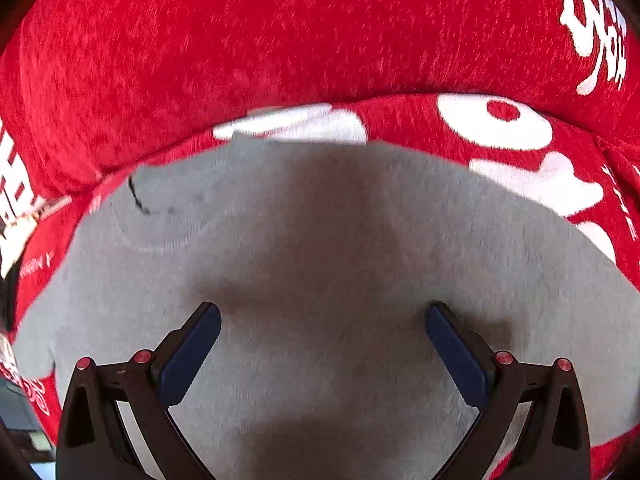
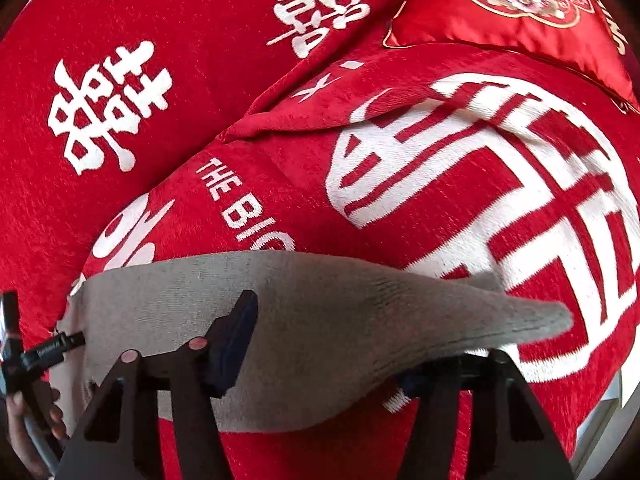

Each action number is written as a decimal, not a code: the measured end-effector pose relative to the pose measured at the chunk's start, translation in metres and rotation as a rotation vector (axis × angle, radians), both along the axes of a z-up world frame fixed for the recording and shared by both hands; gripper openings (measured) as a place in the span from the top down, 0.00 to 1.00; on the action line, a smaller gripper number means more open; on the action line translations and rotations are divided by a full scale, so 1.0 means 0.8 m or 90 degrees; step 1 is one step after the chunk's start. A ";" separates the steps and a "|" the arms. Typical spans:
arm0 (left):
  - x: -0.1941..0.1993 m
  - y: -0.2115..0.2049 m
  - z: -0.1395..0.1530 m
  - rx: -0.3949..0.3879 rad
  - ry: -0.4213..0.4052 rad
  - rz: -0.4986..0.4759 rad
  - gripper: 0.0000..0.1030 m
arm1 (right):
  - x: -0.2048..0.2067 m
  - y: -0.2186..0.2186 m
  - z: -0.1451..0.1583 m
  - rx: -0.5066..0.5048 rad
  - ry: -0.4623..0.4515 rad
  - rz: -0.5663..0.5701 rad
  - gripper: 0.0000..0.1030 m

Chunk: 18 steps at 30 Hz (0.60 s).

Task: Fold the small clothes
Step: 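Lift the sleeve with the right gripper and fold it across the body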

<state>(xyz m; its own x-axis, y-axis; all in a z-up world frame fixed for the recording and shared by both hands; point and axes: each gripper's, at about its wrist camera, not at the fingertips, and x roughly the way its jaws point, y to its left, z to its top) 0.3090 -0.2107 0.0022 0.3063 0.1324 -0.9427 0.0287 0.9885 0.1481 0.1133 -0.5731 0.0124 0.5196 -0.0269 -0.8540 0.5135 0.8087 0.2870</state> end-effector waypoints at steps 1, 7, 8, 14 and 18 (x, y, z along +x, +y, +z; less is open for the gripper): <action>0.003 -0.003 0.000 0.004 -0.004 -0.004 0.00 | 0.002 0.001 -0.001 -0.006 0.003 0.003 0.44; 0.017 -0.010 -0.003 -0.011 -0.004 -0.010 0.00 | 0.009 -0.002 -0.014 -0.009 0.017 0.007 0.55; 0.017 -0.010 -0.003 -0.013 -0.004 -0.009 0.00 | 0.010 -0.003 -0.016 -0.007 0.016 0.008 0.59; 0.009 -0.003 -0.004 -0.035 -0.009 -0.001 0.00 | 0.015 0.006 -0.006 -0.039 0.004 0.023 0.90; -0.011 0.000 -0.007 -0.073 0.006 -0.002 0.00 | 0.011 0.009 0.011 -0.057 -0.014 0.015 0.92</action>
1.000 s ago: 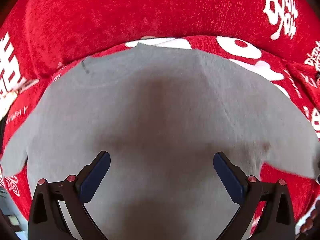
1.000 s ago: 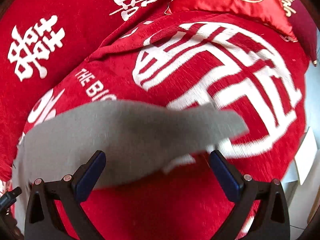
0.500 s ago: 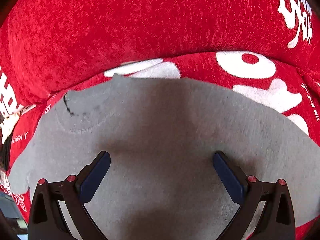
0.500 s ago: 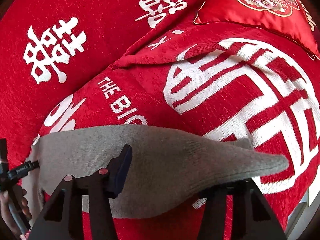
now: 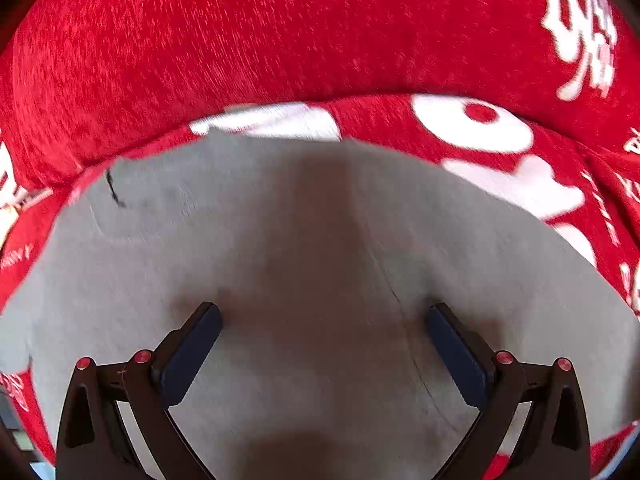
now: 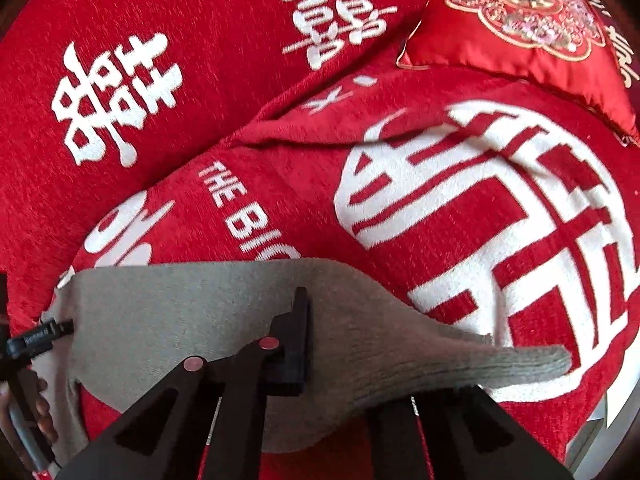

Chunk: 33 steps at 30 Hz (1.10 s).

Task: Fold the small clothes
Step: 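Lift the sleeve with the right gripper and fold it across the body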

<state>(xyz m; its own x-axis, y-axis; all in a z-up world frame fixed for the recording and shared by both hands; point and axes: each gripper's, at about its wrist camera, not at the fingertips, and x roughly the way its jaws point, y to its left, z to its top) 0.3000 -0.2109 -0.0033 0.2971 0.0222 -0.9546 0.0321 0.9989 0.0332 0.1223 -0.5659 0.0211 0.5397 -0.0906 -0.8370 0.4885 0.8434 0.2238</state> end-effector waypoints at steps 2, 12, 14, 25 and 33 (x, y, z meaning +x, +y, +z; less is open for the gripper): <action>-0.022 -0.005 0.002 -0.009 -0.003 -0.016 0.00 | -0.003 0.001 0.012 -0.005 -0.014 -0.005 0.92; -0.099 -0.003 0.016 -0.053 -0.002 -0.069 0.00 | 0.006 0.060 0.102 -0.082 -0.087 0.041 0.94; -0.091 0.013 0.022 -0.101 0.031 -0.078 0.00 | 0.016 0.085 0.119 -0.106 -0.094 0.057 0.94; -0.121 0.260 0.050 -0.250 0.004 0.118 0.00 | 0.100 0.346 0.176 -0.211 -0.140 0.245 0.94; -0.170 0.424 0.042 -0.269 -0.018 0.248 0.00 | 0.143 0.576 0.086 -0.279 -0.057 0.416 0.94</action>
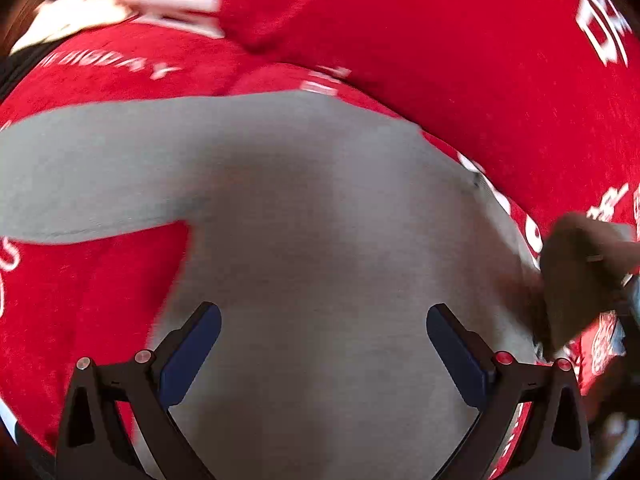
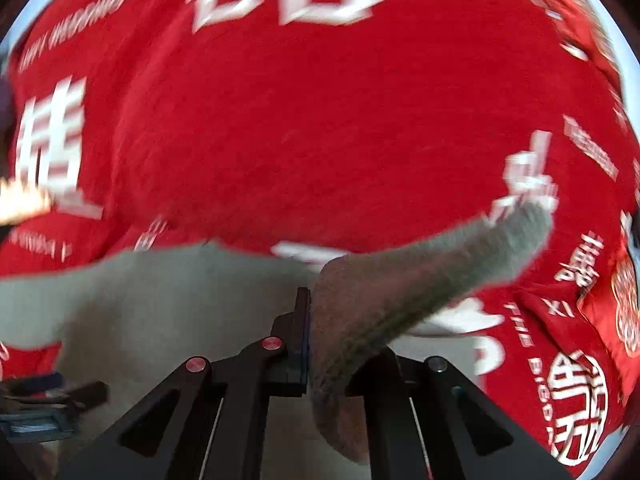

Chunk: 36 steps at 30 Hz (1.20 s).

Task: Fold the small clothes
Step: 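Lift the sleeve with the right gripper and fold it across the body, then lay the sleeve on the body and open the right gripper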

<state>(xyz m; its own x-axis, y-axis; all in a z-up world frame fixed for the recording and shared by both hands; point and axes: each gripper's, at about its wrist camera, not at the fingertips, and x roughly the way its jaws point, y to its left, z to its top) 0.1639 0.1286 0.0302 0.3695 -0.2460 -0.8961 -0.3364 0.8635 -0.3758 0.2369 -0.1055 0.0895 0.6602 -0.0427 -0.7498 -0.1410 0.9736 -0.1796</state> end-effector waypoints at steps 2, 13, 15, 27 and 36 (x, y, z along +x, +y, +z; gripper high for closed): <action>-0.009 0.021 -0.004 -0.004 0.001 0.013 0.00 | 0.004 0.039 -0.038 -0.024 0.036 0.019 0.94; -0.056 0.067 -0.031 -0.056 -0.009 0.057 0.00 | -0.007 0.140 -0.154 -0.212 0.094 0.112 0.92; -0.065 0.070 -0.029 -0.070 -0.016 0.068 0.00 | -0.019 0.161 -0.165 -0.314 0.072 0.165 0.88; -0.091 0.080 0.003 -0.016 -0.047 0.075 0.00 | -0.069 0.129 -0.057 -0.133 0.059 0.270 0.29; 0.001 -0.063 0.027 -0.019 -0.089 -0.115 0.00 | -0.044 -0.146 -0.010 0.047 0.065 -0.031 0.25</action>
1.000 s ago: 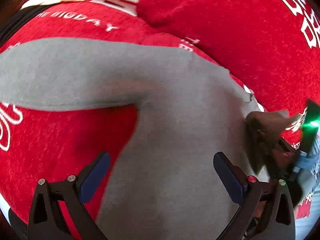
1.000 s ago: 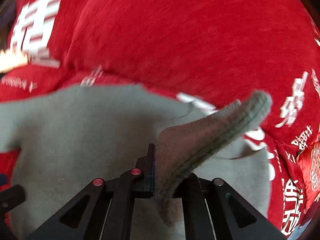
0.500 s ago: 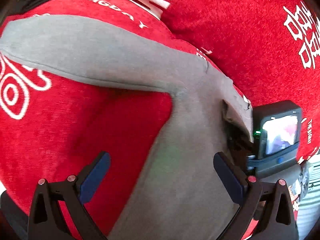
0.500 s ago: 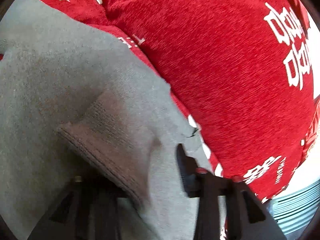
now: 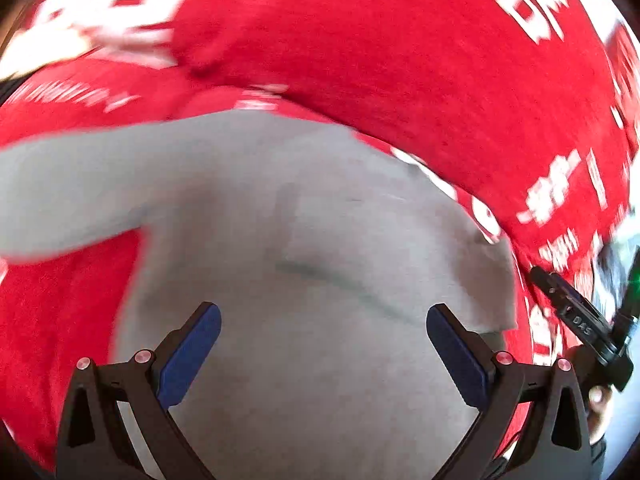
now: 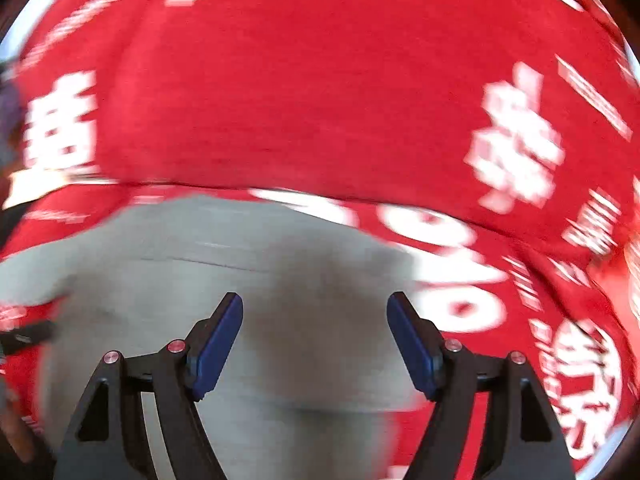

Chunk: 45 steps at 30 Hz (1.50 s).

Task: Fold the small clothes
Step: 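Lay the sleeve on the body and open the right gripper, then grasp the other grey sleeve with the left gripper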

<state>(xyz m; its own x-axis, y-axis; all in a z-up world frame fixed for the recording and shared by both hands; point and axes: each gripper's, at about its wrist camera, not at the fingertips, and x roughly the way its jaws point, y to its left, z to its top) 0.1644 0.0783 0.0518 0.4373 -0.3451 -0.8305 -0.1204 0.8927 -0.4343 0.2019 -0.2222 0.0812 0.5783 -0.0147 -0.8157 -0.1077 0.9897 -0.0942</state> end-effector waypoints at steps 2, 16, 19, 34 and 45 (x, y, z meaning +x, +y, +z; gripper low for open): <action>0.030 -0.021 -0.019 0.075 0.036 -0.001 0.00 | -0.002 -0.046 -0.006 -0.011 0.012 -0.050 0.25; 0.096 -0.019 -0.066 -0.043 0.126 0.078 0.91 | -0.052 -0.094 -0.050 0.057 0.033 -0.074 0.25; 0.087 -0.003 -0.066 -0.075 0.122 0.104 0.92 | -0.052 -0.098 -0.046 0.058 0.021 -0.070 0.25; 0.076 0.043 -0.061 -0.030 0.091 0.184 0.92 | 0.004 -0.056 -0.051 -0.002 0.025 0.004 0.25; 0.046 0.073 -0.009 0.053 0.040 0.221 0.92 | 0.055 0.017 -0.097 0.011 0.111 0.124 0.18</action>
<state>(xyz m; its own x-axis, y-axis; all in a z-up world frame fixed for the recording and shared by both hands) 0.2010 0.1371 0.0446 0.4637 -0.1150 -0.8785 -0.4470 0.8257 -0.3440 0.2456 -0.2088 0.0036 0.4193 0.0985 -0.9025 -0.3100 0.9499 -0.0403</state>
